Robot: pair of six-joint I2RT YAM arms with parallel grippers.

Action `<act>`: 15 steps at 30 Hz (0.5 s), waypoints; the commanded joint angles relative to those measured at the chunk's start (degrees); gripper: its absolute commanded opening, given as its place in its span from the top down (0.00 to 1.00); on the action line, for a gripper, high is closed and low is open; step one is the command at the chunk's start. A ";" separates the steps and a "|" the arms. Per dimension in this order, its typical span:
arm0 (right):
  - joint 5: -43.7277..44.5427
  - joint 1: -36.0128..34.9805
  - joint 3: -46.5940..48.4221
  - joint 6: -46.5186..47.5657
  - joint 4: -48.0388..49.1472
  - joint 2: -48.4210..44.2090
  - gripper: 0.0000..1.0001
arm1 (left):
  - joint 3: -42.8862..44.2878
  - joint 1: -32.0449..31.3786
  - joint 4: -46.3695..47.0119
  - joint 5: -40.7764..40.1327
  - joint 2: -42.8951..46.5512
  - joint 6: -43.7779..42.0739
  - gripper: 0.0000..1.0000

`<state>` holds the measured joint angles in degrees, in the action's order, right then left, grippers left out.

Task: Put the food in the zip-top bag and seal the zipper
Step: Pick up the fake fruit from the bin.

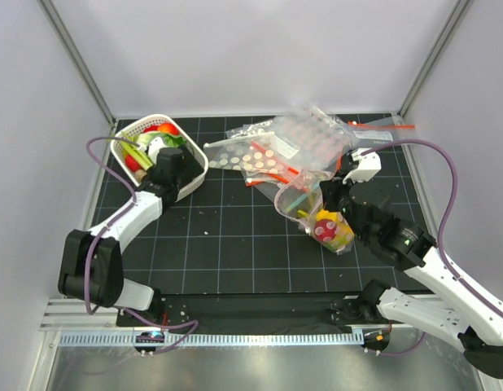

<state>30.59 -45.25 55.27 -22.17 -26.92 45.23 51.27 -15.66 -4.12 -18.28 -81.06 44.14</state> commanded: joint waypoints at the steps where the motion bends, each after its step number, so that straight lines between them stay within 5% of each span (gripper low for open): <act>1: -0.18 0.17 -0.25 0.29 3.80 -0.85 0.97 | 0.50 0.98 7.28 5.53 -3.04 2.27 0.09; 11: -0.18 0.17 -0.33 0.29 3.63 -1.20 0.97 | 3.49 4.23 7.64 14.32 -12.54 5.69 0.17; 13: -0.18 0.17 -0.33 0.29 3.71 -1.20 0.97 | 3.67 4.67 8.33 15.47 -13.25 5.78 0.24; 15: -0.27 0.08 -0.33 0.29 3.71 -1.29 0.97 | 3.49 4.94 9.04 16.26 -13.60 5.34 0.45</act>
<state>30.28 -45.25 55.27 -22.17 -26.87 45.23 53.93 -11.05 3.53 -6.17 -93.12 48.18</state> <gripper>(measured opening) 0.073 0.633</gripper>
